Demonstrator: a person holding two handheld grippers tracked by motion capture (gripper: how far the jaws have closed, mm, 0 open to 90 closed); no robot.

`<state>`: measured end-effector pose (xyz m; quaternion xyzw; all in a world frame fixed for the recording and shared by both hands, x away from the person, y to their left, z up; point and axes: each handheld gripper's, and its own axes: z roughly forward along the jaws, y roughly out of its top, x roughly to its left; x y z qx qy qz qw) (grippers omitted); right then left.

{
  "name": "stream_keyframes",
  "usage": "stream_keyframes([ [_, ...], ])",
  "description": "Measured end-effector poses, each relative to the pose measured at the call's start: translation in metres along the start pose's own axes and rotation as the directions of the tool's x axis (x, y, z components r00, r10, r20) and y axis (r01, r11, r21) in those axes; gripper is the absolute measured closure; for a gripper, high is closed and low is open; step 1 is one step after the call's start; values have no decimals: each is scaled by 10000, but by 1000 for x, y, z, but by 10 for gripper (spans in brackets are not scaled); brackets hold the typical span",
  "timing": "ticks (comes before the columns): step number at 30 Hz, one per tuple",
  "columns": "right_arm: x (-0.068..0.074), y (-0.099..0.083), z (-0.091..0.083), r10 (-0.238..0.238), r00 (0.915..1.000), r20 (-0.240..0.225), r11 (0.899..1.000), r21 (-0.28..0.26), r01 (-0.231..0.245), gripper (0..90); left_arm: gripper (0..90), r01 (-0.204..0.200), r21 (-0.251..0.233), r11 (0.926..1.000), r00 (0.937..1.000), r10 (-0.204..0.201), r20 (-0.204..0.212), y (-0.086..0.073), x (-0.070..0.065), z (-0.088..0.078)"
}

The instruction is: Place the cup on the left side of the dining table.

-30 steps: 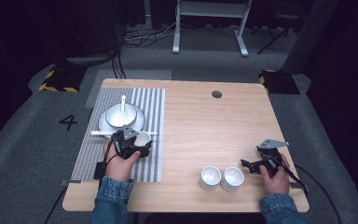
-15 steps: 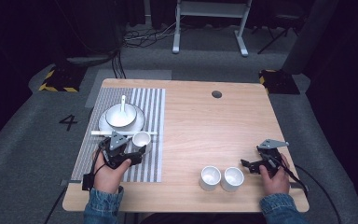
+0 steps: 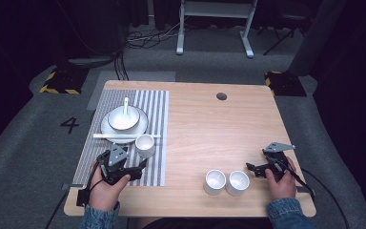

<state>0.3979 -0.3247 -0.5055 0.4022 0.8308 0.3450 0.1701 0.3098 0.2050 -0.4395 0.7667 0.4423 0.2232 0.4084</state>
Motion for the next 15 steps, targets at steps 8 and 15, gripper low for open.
stream_keyframes([
  [8,0,0,0,-2,10000,-1,10000,1,2,4,184,74,191,9998,9998,-71,-189,-13,1,-15],
  [15,0,0,0,15,10000,6,10000,-4,-15,4,188,180,360,9992,9995,-170,-275,-23,4,-22],
])
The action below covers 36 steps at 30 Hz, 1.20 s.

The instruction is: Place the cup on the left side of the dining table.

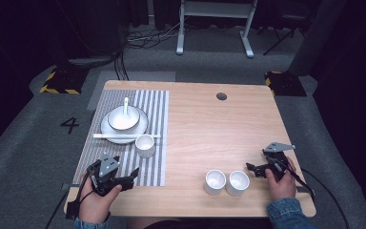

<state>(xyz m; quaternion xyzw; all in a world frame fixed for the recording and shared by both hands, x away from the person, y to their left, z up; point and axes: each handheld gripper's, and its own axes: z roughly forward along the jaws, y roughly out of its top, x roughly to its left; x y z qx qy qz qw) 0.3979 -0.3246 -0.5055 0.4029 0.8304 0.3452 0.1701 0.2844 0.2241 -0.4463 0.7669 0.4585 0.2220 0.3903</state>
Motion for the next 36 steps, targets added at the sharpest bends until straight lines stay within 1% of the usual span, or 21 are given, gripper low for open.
stream_keyframes([
  [4,0,0,0,-3,10000,0,10000,1,3,4,189,91,260,9996,10000,-92,26,-7,2,-1],
  [5,0,0,0,-4,10000,-1,10000,1,4,4,189,62,399,9992,10000,-63,22,-10,3,-1],
  [11,0,0,0,-1,10000,-1,10000,3,1,4,190,269,721,9970,9996,-262,-109,-21,8,-1],
  [13,0,0,0,-3,10000,-2,10000,1,3,3,190,308,831,9961,9995,-302,-87,-24,9,-1],
  [17,0,0,0,-6,10000,1,10000,1,6,4,193,416,1142,9926,9991,-424,45,-33,14,5],
  [18,0,0,0,-3,10000,1,10000,2,3,4,199,409,1269,9911,9991,-419,50,-35,15,7],
  [22,0,0,0,-3,10000,-2,10000,1,3,4,224,19,1555,9878,10000,-8,-72,-42,21,13],
  [25,0,0,0,-7,10000,1,10000,2,7,4,226,92,1544,9880,10000,-87,-35,-46,25,16],
  [28,0,0,0,-4,10000,0,10000,2,4,4,227,172,1636,9864,9997,-144,-181,-50,28,18],
  [30,0,0,0,-4,10000,-3,10000,2,4,3,225,219,1580,9872,9997,-202,-127,-52,30,19],
  [32,0,0,0,-5,10000,3,10000,0,5,4,225,197,1510,9883,9998,-192,-52,-54,31,21],
  [33,0,0,0,-2,10000,0,10000,2,2,4,224,96,1546,9879,10000,-92,-29,-55,32,21],
  [34,0,0,0,-4,10000,1,10000,1,4,4,220,126,1550,9878,9999,-126,-9,-55,32,21],
  [36,0,0,0,-5,10000,1,10000,2,5,4,216,56,1580,9874,10000,-65,51,-55,32,21],
])
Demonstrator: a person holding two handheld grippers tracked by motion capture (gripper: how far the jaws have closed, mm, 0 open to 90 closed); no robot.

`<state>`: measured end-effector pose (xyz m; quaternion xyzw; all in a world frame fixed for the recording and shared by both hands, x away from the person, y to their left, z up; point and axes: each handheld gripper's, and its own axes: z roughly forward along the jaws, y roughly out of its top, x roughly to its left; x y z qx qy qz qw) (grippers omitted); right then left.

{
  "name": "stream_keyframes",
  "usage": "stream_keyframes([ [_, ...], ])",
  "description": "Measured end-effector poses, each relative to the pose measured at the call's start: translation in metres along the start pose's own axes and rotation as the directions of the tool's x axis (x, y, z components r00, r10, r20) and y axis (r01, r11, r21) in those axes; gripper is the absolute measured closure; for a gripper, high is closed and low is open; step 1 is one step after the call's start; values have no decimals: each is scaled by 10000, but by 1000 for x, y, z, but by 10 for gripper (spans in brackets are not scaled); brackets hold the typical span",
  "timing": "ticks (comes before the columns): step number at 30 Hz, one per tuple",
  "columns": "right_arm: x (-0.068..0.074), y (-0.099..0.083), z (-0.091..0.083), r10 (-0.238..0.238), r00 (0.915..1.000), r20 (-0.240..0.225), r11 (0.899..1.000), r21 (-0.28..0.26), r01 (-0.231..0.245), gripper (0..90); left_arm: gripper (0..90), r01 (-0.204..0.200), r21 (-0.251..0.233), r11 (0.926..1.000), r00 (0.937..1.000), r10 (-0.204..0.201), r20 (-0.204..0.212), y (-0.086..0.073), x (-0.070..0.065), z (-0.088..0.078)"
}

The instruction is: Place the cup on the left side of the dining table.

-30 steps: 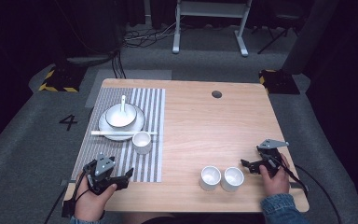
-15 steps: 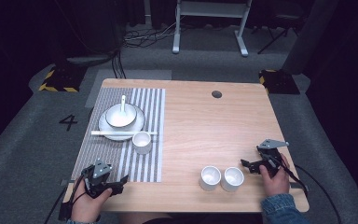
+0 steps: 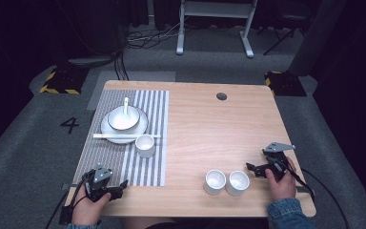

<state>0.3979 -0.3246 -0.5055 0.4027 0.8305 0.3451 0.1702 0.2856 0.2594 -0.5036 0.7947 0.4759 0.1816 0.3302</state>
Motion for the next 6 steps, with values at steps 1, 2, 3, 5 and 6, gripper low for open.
stream_keyframes([
  [1,0,0,0,1,10000,-2,10000,-1,-1,4,208,-15,-15,10000,10000,15,-8,0,-1,1],
  [2,0,0,0,3,10000,-1,10000,0,-3,4,202,-19,23,10000,10000,19,15,0,-1,1],
  [3,0,0,0,-7,10000,-8,10000,3,7,4,194,-84,64,9999,10000,84,7,0,-1,1],
  [5,0,0,0,-9,10000,-5,10000,3,9,4,191,-85,65,9999,10000,85,11,0,-1,1],
  [6,0,0,0,-7,10000,-7,10000,3,7,4,191,-82,63,9999,10000,82,12,0,-1,1],
])
